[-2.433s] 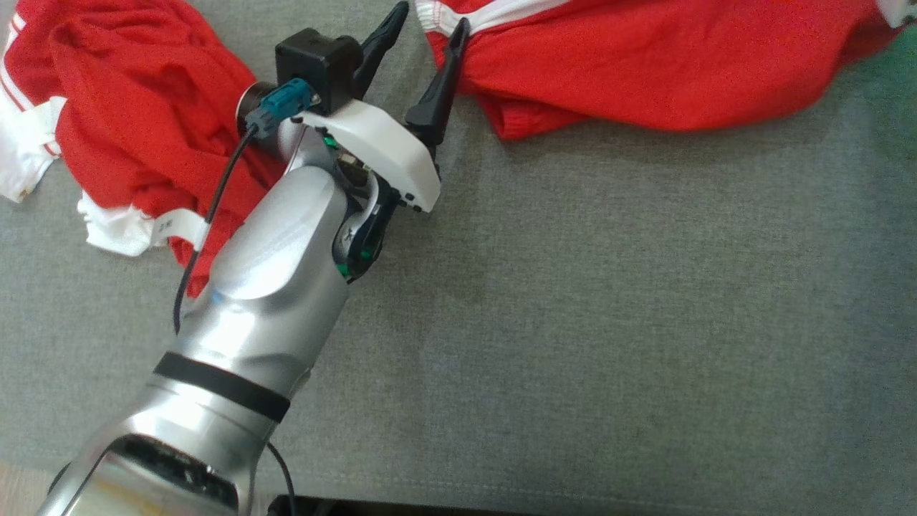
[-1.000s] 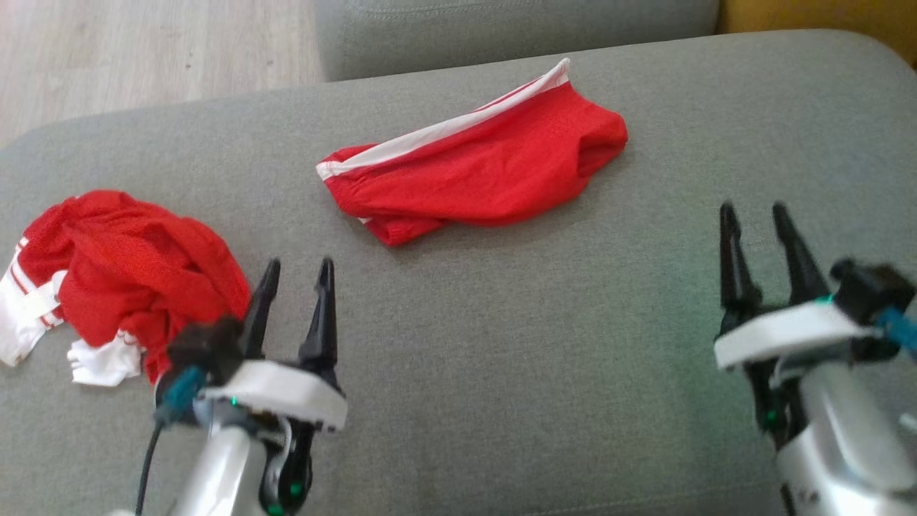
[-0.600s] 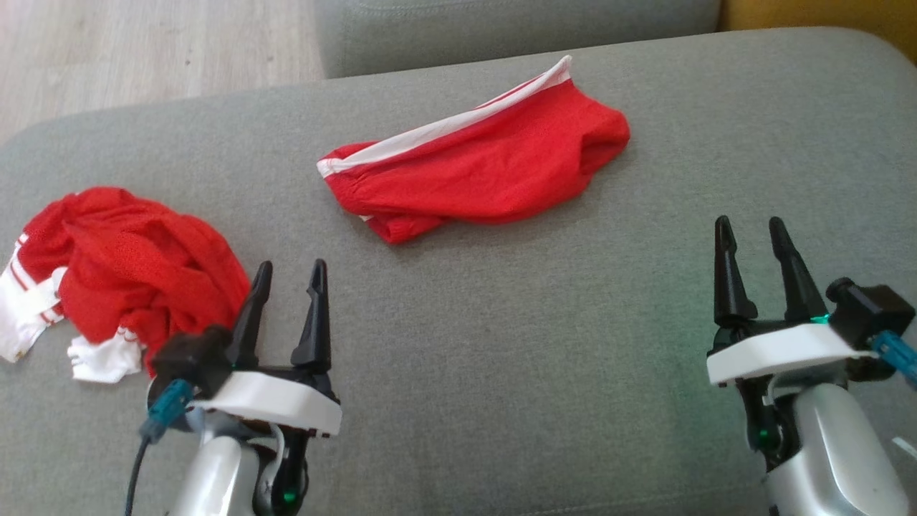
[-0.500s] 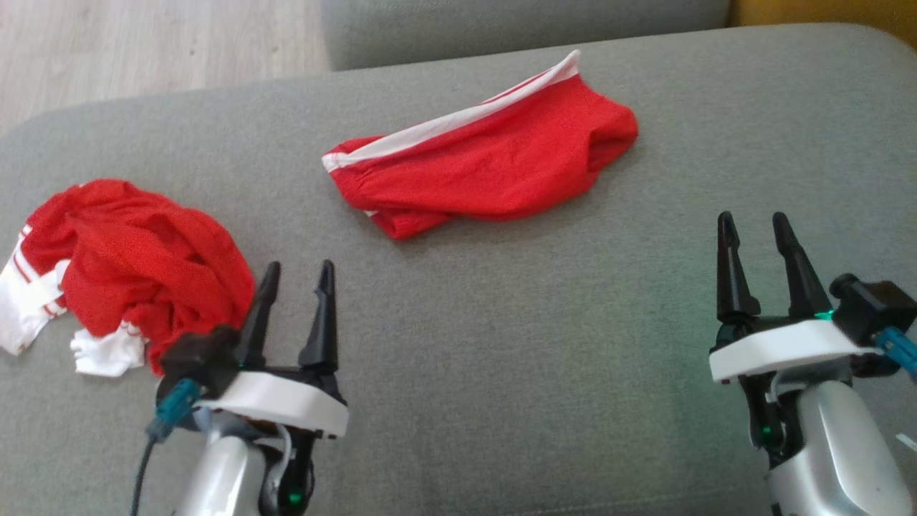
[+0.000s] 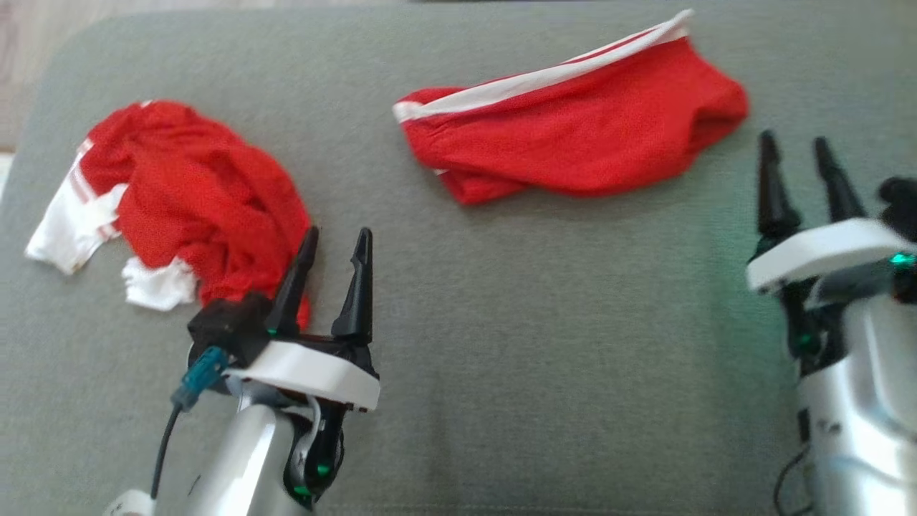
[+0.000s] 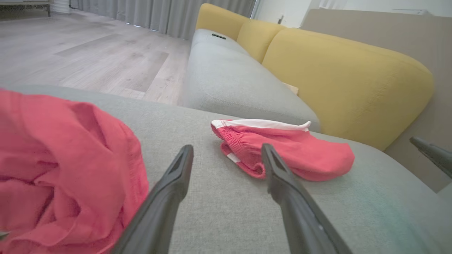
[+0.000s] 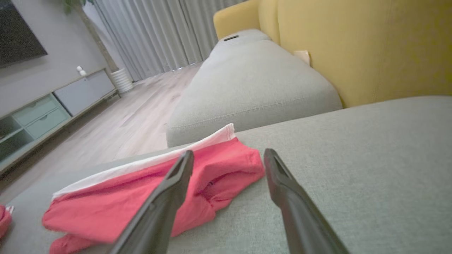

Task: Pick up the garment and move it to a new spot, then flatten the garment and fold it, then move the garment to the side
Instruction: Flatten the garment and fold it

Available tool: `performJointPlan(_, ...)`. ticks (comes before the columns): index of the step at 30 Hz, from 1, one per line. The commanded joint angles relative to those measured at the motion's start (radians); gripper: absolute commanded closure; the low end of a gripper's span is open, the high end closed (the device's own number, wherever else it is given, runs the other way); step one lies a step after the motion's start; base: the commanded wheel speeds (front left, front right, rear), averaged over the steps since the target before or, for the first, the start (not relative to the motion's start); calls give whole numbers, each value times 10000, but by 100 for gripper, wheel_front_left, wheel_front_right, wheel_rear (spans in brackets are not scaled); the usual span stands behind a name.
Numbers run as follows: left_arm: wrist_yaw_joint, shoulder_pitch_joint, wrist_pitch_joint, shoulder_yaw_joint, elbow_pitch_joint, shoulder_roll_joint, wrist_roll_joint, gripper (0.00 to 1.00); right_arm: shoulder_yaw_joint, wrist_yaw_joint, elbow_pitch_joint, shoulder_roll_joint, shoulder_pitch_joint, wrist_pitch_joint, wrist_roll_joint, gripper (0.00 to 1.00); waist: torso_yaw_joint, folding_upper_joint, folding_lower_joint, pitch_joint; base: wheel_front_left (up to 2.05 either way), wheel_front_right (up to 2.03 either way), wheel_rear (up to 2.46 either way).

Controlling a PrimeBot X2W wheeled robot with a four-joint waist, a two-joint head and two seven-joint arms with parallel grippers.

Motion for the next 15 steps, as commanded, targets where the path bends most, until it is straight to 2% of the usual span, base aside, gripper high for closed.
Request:
performJointPlan(1,67,-455,-122,203,-397,46,-102,0,-163,-9,-66,-57,-614,187,190,0,562,0,1,452,0,0,0)
performJointPlan(5,84,-523,-122,16,-357,46,-211,0,-994,-9,643,65,-1489,619,453,0,986,0,1,627,0,0,0)
performJointPlan(10,72,-572,-122,-157,-304,46,-289,0,-1502,-9,1330,74,-2265,842,272,0,1339,0,1,687,0,0,0)
performJointPlan(14,95,-619,-122,-399,-308,46,-367,0,-2212,-9,2297,1,-2886,1046,-157,0,1630,0,1,715,0,0,0)
performJointPlan(15,122,-622,-122,-514,-347,45,-426,0,-2757,-9,2831,-109,-3139,1048,-678,0,1752,0,1,756,0,0,0)
